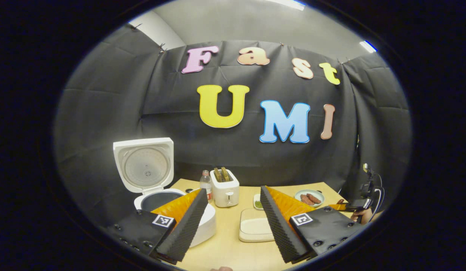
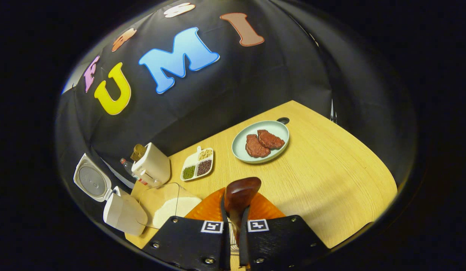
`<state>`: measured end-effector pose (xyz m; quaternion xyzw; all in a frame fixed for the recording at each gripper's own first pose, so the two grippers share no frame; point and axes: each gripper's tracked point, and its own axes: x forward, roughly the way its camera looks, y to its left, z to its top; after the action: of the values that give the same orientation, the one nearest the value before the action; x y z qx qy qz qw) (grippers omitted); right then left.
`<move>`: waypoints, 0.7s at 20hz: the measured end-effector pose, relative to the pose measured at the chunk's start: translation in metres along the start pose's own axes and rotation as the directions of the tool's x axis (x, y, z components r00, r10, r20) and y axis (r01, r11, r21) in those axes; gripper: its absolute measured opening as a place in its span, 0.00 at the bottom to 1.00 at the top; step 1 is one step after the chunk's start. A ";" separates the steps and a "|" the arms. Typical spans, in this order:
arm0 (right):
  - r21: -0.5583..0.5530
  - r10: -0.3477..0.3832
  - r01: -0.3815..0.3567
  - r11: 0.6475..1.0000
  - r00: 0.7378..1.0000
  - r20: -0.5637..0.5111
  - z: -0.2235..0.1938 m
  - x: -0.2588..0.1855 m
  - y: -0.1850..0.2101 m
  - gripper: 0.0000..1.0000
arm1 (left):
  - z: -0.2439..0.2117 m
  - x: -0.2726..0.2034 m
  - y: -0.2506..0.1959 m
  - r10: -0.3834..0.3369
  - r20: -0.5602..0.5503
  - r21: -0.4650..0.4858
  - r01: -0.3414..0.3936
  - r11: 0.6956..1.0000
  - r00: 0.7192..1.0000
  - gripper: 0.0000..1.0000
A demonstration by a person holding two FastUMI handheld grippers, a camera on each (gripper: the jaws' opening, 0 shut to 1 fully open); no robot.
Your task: Close the left gripper, press the button to open the rice cooker; take a wooden spoon from the chopstick holder with the right hand, scoop a spoonful of rice and pour it into the rice cooker, then put the wooden spoon back into the chopstick holder.
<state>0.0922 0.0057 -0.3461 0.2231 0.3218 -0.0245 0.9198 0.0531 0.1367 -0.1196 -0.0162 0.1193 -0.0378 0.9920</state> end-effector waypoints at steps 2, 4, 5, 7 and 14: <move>-0.011 0.018 -0.018 1.000 1.000 -0.003 0.000 -0.006 -0.003 0.18 | 0.001 0.003 -0.004 0.000 0.002 -0.015 0.000 1.000 1.000 0.97; -0.067 -0.019 0.020 0.998 1.000 0.009 -0.004 -0.008 -0.023 0.47 | -0.002 0.008 -0.003 0.019 -0.001 -0.011 -0.019 1.000 1.000 0.97; -0.104 -0.031 0.034 0.994 0.999 0.031 0.003 -0.022 -0.029 0.71 | -0.001 0.012 -0.003 0.031 -0.001 0.000 -0.031 1.000 1.000 0.99; -0.156 -0.037 0.052 0.986 0.995 0.098 0.023 -0.045 -0.029 0.94 | -0.001 0.018 -0.005 0.051 -0.008 0.021 -0.050 0.999 0.999 0.97; -0.243 0.034 0.042 0.969 0.954 0.299 0.105 -0.109 0.027 0.94 | 0.013 0.037 0.002 0.062 -0.003 0.031 -0.061 0.998 0.998 0.97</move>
<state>0.0726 -0.0258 -0.1970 0.1003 0.1791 -0.0199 0.9785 0.0925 0.1358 -0.1154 0.0031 0.1213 -0.0092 0.9926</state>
